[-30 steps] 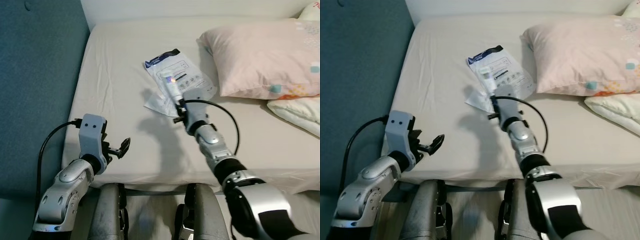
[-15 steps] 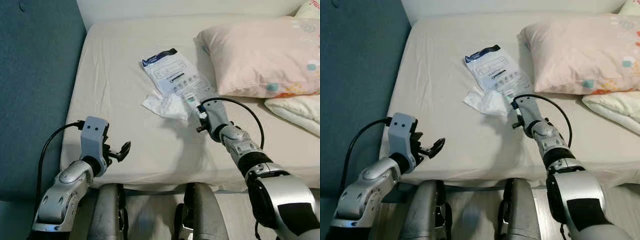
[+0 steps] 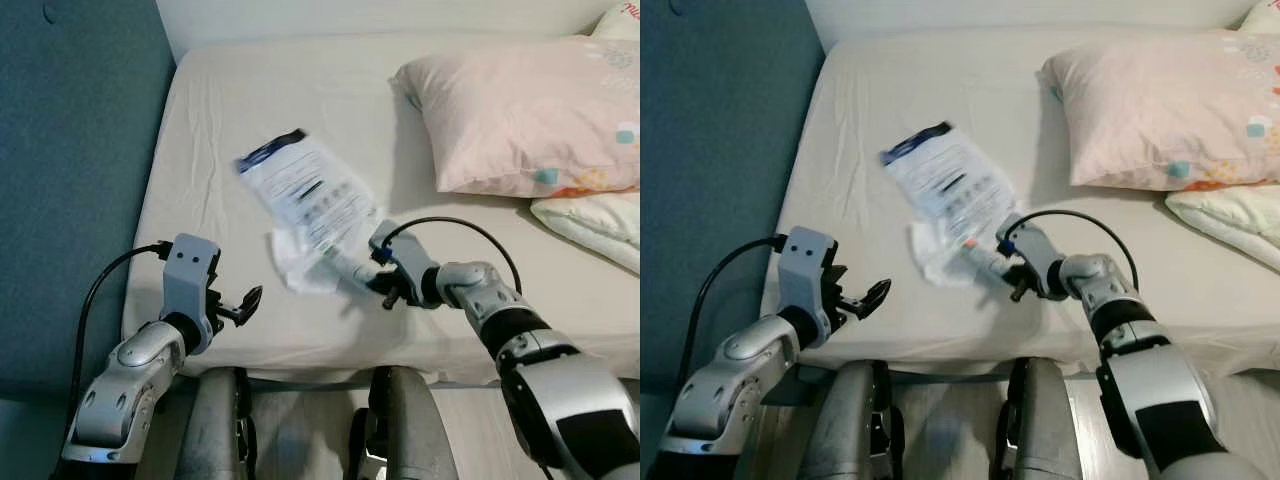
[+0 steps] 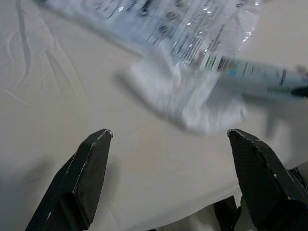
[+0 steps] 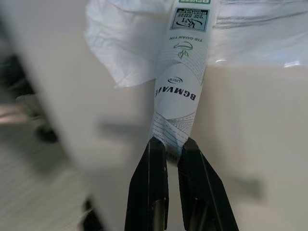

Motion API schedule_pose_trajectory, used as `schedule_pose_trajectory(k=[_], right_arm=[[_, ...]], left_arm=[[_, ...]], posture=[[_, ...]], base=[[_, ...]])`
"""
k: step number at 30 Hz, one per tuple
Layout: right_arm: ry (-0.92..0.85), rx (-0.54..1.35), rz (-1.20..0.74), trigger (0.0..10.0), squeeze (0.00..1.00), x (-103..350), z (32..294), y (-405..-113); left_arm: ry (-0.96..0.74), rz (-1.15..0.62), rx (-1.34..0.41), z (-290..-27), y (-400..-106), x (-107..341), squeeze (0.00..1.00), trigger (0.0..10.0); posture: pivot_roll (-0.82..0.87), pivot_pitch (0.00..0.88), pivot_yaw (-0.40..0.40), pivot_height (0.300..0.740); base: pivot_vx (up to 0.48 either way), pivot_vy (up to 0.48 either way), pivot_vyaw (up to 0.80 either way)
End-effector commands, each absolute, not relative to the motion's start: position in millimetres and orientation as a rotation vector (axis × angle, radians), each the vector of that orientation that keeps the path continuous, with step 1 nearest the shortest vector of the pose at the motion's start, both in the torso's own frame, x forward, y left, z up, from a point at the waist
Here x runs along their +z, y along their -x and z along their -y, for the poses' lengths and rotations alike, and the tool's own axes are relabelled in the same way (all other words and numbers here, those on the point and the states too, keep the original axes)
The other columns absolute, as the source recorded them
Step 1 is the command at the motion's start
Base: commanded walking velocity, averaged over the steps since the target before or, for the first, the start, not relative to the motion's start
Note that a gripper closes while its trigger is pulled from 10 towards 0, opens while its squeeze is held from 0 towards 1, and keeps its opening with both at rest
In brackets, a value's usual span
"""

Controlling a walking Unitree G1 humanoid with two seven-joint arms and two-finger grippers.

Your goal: Clean up the room

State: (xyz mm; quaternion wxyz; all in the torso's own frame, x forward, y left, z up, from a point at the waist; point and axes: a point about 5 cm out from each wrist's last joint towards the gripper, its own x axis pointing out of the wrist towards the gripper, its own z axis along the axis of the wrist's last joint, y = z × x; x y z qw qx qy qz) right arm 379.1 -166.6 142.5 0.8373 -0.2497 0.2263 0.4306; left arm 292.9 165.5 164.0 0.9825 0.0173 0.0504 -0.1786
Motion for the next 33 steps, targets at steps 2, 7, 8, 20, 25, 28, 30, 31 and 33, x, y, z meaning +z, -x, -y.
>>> schedule_pose_trajectory(k=[2,7,8,20,25,28,30,31,33], right_arm=[[0.518,1.023,-0.574,0.0,0.0,121.4,164.6,-366.0],[0.493,1.126,-0.54,0.0,0.0,128.9,159.1,-364.2],[0.493,1.126,-0.54,0.0,0.0,128.9,159.1,-364.2],[0.483,0.856,-0.307,0.0,0.0,179.5,173.5,-389.5],[0.507,0.805,-0.286,0.0,0.0,187.2,178.2,-392.7],[0.459,0.669,-0.166,0.0,0.0,206.2,181.1,-401.0],[0.416,0.611,-0.104,0.0,0.0,214.6,181.5,-404.0],[0.363,0.562,-0.05,0.0,0.0,219.7,180.8,-405.9],[0.329,0.507,0.02,0.0,0.0,223.8,179.3,-407.0]], left_arm=[[-0.036,-0.124,-0.37,-168.2,-287.7,158.0,0.0,10.0],[-0.028,-0.109,-0.391,-166.2,-286.4,160.0,0.0,10.0],[-0.028,-0.109,-0.391,-166.2,-286.4,160.0,0.0,10.0],[-0.007,-0.056,-0.379,-166.4,-290.0,167.6,0.0,10.0],[-0.002,-0.05,-0.378,-166.7,-289.9,168.5,0.0,10.0],[-0.005,-0.07,-0.379,-166.8,-289.1,165.1,0.0,10.0],[-0.01,-0.086,-0.381,-166.7,-288.5,162.4,0.0,10.0],[-0.013,-0.105,-0.379,-166.8,-287.9,158.4,0.0,10.0],[-0.011,-0.127,-0.368,-167.3,-287.9,153.4,0.0,10.0]], posture=[[0.16,0.359,-0.012,0.603],[0.16,0.353,-0.009,0.603],[0.16,0.353,-0.009,0.603],[0.16,0.345,-0.005,0.603],[0.16,0.347,-0.005,0.603],[0.16,0.35,-0.002,0.603],[0.16,0.35,-0.002,0.603],[0.15,0.349,-0.003,0.603],[0.15,0.348,-0.003,0.603]], base=[[0.0,0.0,0.0],[0.0,0.0,0.0],[0.0,0.0,0.0],[0.0,0.0,0.0],[0.0,0.0,0.0],[0.0,0.0,0.0],[0.0,0.0,0.0],[0.0,0.0,0.0],[0.0,0.0,0.0]])
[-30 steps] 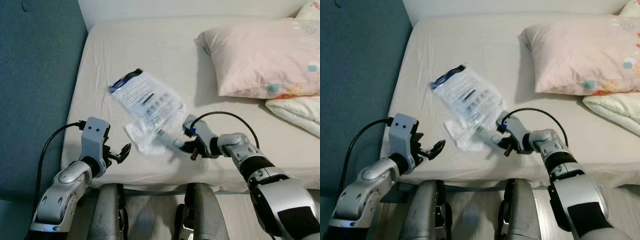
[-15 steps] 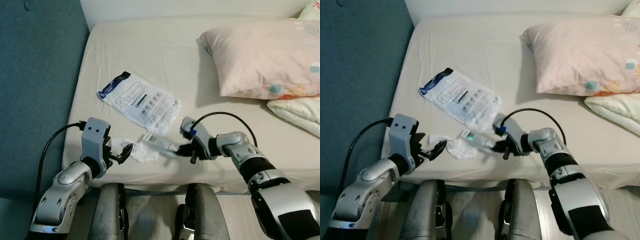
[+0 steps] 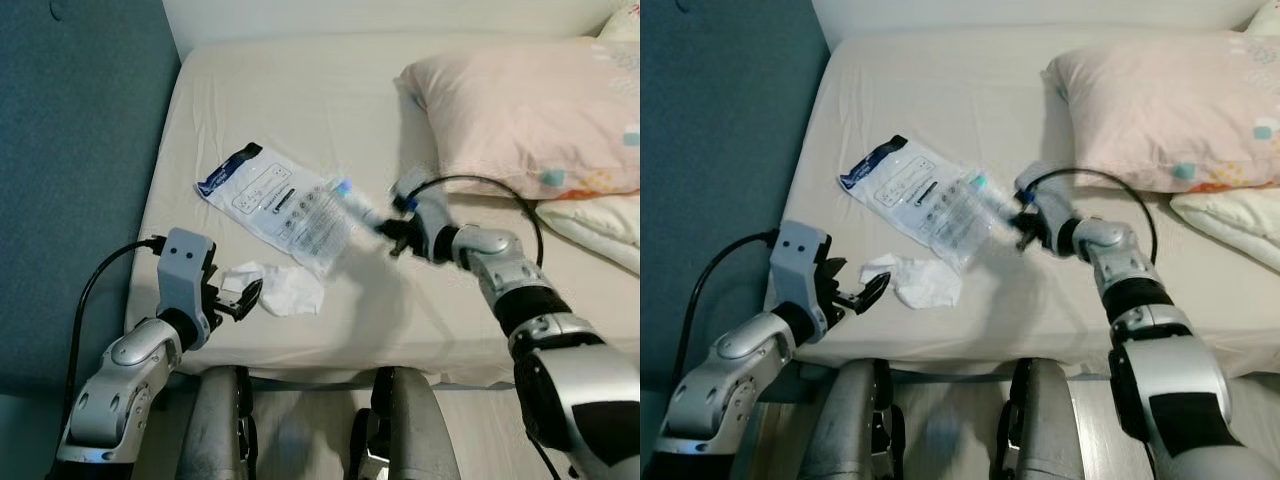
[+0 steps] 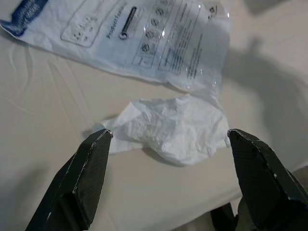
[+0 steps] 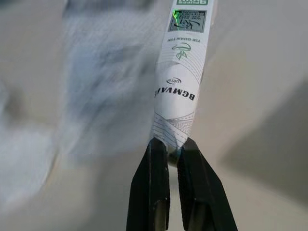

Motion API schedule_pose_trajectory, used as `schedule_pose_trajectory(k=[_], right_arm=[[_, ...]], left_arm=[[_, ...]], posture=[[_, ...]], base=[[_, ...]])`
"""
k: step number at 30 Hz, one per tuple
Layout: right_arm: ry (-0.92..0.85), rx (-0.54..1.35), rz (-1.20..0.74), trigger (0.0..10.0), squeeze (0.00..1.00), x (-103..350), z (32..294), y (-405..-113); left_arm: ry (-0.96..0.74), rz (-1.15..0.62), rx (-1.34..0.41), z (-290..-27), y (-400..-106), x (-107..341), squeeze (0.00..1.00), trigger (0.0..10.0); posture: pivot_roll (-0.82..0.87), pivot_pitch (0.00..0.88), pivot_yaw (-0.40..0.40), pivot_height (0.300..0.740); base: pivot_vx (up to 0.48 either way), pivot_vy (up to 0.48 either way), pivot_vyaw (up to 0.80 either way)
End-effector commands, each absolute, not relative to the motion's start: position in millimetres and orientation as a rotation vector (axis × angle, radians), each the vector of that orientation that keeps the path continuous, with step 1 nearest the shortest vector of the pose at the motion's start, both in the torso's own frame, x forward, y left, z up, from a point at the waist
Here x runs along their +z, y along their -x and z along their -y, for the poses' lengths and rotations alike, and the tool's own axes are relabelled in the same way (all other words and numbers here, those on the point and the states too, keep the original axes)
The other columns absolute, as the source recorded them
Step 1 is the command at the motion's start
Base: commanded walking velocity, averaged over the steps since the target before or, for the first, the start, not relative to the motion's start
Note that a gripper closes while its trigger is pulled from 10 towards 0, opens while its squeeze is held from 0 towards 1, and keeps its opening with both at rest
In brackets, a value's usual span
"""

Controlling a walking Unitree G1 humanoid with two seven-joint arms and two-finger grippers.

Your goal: Clean up the room

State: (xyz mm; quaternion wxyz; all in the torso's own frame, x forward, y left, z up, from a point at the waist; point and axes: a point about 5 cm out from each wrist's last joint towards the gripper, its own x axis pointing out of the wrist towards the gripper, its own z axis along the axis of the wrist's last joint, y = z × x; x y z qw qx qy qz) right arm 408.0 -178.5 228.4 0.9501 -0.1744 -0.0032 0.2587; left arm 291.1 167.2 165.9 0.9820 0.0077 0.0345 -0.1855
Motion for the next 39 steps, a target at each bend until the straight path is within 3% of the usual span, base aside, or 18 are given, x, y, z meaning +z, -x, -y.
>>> schedule_pose_trajectory(k=[1,10,11,12,13,21,27,39], right_arm=[[0.303,0.466,0.058,0.0,0.0,225.1,178.7,-407.4],[0.098,0.188,0.23,0.0,0.0,207.1,176.5,-397.2],[0.077,0.143,0.248,1.2,0.0,198.5,174.8,-391.4],[0.077,0.143,0.248,1.2,0.0,198.5,174.8,-391.4],[0.083,0.108,0.257,10.0,0.0,191.4,172.8,-385.9],[0.192,0.095,0.163,10.0,0.0,151.2,148.9,-359.8],[0.193,0.102,0.124,10.0,0.0,122.7,141.2,-338.9],[0.164,0.12,0.115,10.0,0.0,116.5,138.5,-321.9]], left_arm=[[-0.009,-0.139,-0.36,-167.7,-288.0,150.3,0.0,10.0],[0.035,-0.1,-0.282,-164.2,-290.6,145.2,0.0,10.0],[0.033,-0.091,-0.254,-163.0,-291.4,141.9,0.0,10.0],[0.033,-0.091,-0.254,-163.0,-291.4,141.9,0.0,10.0],[0.037,-0.095,-0.235,-161.3,-291.6,138.6,0.0,10.0],[0.129,-0.053,-0.148,-160.5,-293.2,137.9,0.0,10.0],[0.07,-0.076,-0.111,-161.8,-296.5,130.6,0.0,10.0],[0.052,-0.042,-0.075,-156.8,-294.9,126.1,0.0,10.0]], posture=[[0.15,0.348,-0.003,0.603],[0.11,0.317,-0.012,0.603],[0.09,0.305,-0.013,0.603],[0.09,0.305,-0.013,0.603],[0.09,0.305,-0.013,0.603],[0.04,0.213,-0.015,0.603],[0.03,0.187,-0.013,0.603],[0.03,0.162,-0.015,0.638]], base=[[0.0,0.0,0.0],[0.0,0.0,0.0],[0.0,0.0,0.0],[0.0,0.0,0.0],[0.0,0.0,0.0],[0.0,0.0,0.0],[0.0,0.0,0.0],[0.0,0.0,0.0]])
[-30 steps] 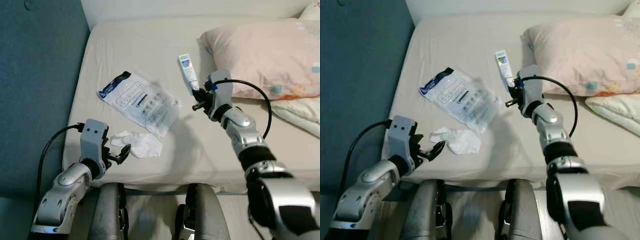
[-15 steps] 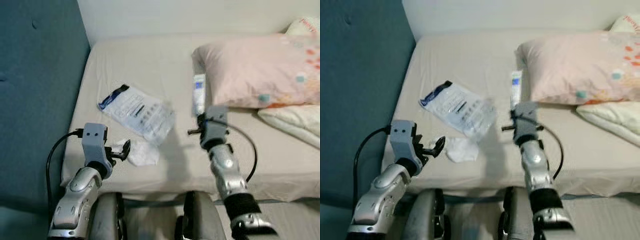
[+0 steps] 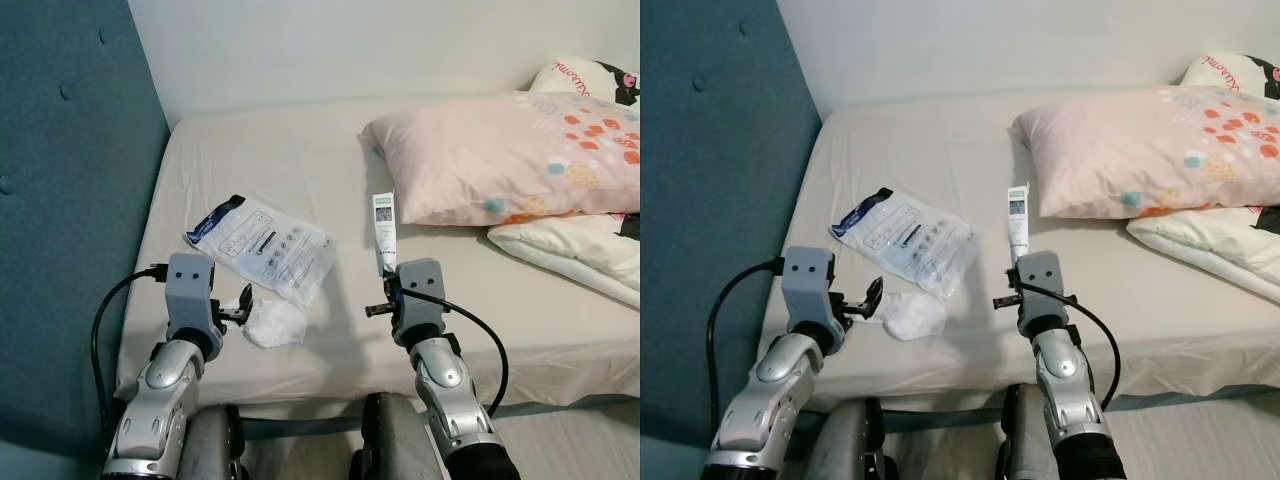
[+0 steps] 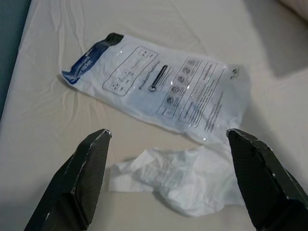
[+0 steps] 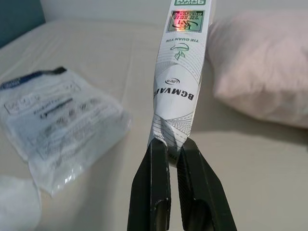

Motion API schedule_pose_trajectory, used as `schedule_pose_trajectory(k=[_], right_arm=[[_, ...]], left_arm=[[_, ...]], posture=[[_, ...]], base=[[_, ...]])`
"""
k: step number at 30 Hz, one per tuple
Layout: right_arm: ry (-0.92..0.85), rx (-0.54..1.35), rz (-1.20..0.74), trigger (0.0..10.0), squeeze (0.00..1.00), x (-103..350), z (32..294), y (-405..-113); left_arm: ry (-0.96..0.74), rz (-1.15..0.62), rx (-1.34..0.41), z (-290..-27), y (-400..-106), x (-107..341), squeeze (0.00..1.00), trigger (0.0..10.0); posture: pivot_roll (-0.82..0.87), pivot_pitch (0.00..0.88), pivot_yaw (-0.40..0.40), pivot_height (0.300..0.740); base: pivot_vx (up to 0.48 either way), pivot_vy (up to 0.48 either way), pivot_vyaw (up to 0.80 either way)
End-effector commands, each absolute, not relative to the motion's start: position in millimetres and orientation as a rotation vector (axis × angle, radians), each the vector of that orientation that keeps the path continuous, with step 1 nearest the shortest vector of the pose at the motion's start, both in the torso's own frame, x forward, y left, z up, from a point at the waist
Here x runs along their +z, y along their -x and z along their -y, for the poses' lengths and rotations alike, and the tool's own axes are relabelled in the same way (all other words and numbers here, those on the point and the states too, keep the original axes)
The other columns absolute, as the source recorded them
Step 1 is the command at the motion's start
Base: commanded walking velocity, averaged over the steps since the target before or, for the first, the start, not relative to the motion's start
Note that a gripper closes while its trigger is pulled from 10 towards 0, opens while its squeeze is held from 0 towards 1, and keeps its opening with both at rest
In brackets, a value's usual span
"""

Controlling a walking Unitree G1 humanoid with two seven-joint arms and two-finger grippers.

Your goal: Clean up the room

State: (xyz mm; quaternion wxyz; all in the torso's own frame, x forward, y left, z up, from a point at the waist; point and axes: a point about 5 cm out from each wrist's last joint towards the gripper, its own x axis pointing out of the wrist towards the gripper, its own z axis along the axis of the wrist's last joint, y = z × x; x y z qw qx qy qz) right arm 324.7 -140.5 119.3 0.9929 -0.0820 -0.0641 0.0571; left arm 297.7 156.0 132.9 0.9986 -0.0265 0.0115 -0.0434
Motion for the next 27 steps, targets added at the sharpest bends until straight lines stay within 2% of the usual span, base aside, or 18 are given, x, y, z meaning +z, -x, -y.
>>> schedule_pose_trajectory(k=[1,10,27], right_arm=[[0.165,0.121,0.116,10.0,0.0,117.2,138.1,-321.4],[0.166,0.135,0.103,10.0,0.0,116.5,134.6,-318.7],[0.167,0.161,0.05,10.0,0.0,106.9,130.1,-313.5]], left_arm=[[0.053,-0.039,-0.075,-156.0,-295.2,125.9,0.0,10.0],[0.042,-0.028,-0.077,-155.2,-296.1,125.1,0.0,10.0],[0.012,-0.056,-0.135,-151.2,-292.2,117.0,0.0,10.0]], posture=[[0.03,0.159,-0.018,0.643],[0.03,0.156,-0.025,0.678],[0.03,0.132,-0.029,0.678]], base=[[0.0,0.0,0.0],[0.0,0.0,0.0],[0.0,0.0,0.0]])
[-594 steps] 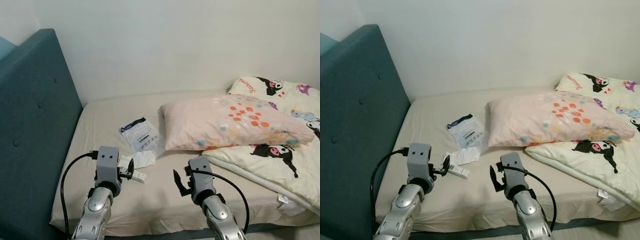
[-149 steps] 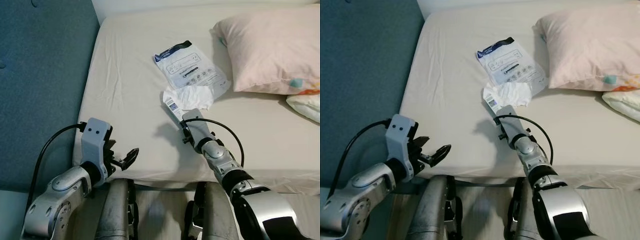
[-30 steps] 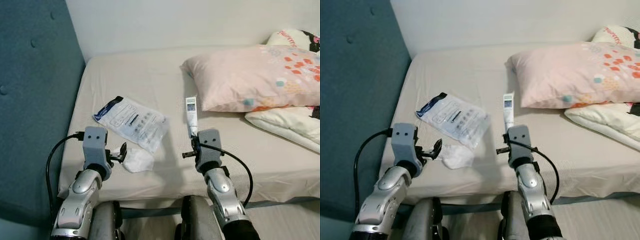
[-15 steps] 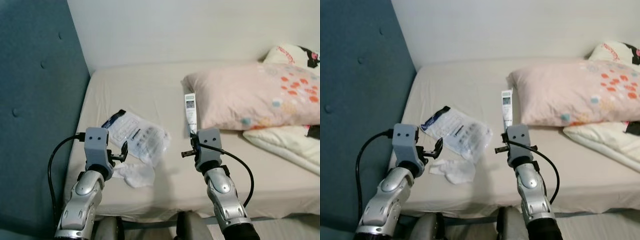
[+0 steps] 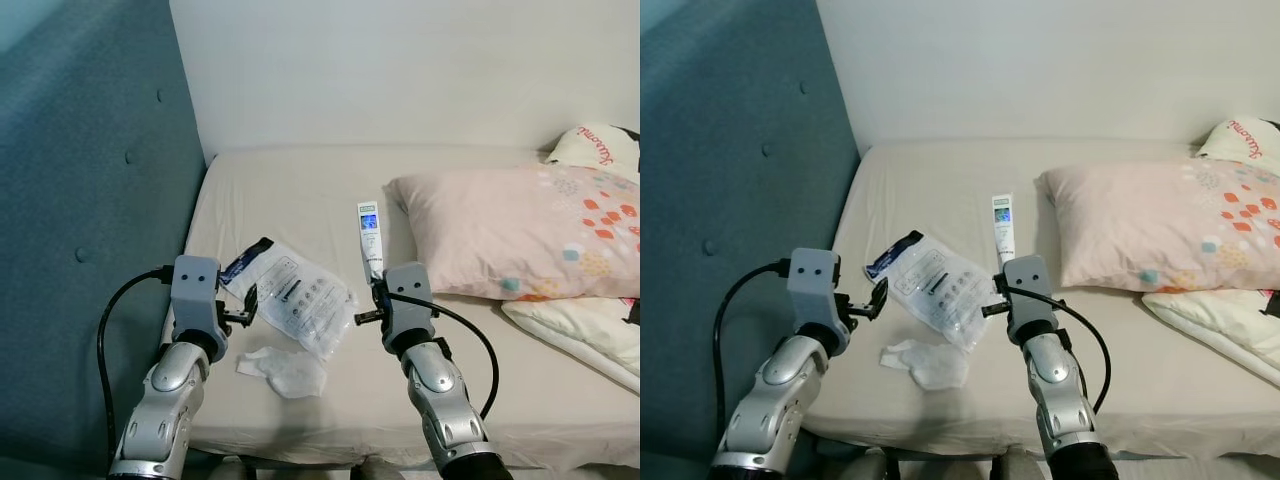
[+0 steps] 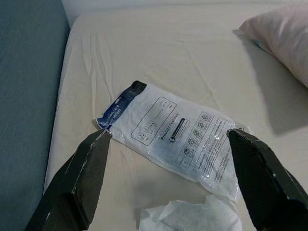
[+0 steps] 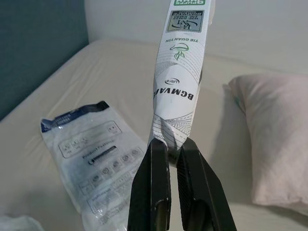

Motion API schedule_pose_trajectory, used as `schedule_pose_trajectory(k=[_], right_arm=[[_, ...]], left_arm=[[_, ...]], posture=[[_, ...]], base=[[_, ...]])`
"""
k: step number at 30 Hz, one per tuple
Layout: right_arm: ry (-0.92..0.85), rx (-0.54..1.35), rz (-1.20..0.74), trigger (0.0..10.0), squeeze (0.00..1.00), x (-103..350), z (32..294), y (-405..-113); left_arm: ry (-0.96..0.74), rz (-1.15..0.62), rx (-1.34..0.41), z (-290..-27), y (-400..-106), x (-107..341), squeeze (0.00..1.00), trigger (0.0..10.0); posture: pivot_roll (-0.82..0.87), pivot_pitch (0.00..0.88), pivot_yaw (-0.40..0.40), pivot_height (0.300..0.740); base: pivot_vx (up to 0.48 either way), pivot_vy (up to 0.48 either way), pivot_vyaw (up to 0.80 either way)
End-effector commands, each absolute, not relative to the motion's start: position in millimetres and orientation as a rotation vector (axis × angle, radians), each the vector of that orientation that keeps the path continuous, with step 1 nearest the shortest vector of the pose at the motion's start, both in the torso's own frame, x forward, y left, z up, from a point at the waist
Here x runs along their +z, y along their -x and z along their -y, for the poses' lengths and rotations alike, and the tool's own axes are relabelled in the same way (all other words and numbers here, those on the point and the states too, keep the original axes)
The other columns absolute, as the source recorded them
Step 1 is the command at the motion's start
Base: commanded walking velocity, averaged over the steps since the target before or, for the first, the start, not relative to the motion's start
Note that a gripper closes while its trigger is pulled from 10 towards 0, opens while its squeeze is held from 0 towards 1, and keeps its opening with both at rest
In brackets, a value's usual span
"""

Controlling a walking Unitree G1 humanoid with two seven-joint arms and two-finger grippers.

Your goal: Clean up the room

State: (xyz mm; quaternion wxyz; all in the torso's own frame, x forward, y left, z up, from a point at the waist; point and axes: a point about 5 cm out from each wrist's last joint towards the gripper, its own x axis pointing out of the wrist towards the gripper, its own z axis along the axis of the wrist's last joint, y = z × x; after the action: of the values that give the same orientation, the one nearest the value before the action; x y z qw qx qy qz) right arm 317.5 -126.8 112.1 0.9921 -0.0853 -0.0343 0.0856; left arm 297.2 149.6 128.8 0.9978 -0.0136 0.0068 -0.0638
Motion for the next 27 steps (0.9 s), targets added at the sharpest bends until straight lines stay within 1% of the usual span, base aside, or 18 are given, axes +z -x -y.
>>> schedule_pose_trajectory(k=[1,10,19,24,27], right_arm=[[0.17,0.158,0.047,10.0,0.0,105.4,131.8,-312.5],[0.161,0.139,0.023,10.0,0.0,95.2,137.4,-302.8],[0.148,0.14,0.017,10.0,0.0,91.3,134.7,-298.6],[0.137,0.141,0.009,10.0,0.0,89.5,133.6,-296.7],[0.109,0.144,0.004,10.0,0.0,87.9,132.8,-295.1]], left_arm=[[0.003,-0.064,-0.142,-150.4,-290.9,114.7,0.0,10.0],[-0.071,-0.096,-0.16,-149.0,-287.2,103.9,0.0,10.0],[-0.073,-0.109,-0.193,-144.5,-286.1,101.4,0.0,10.0],[-0.079,-0.116,-0.226,-141.2,-284.1,99.4,0.0,10.0],[-0.082,-0.116,-0.246,-138.9,-283.0,99.1,0.0,10.0]], posture=[[0.03,0.132,-0.029,0.678],[0.03,0.122,-0.023,0.678],[0.03,0.126,-0.013,0.717],[0.03,0.132,-0.008,0.732],[0.03,0.133,-0.008,0.732]], base=[[0.0,0.0,0.0],[0.0,0.0,0.0],[0.0,0.0,0.0],[0.0,0.0,0.0],[0.0,0.0,0.0]])
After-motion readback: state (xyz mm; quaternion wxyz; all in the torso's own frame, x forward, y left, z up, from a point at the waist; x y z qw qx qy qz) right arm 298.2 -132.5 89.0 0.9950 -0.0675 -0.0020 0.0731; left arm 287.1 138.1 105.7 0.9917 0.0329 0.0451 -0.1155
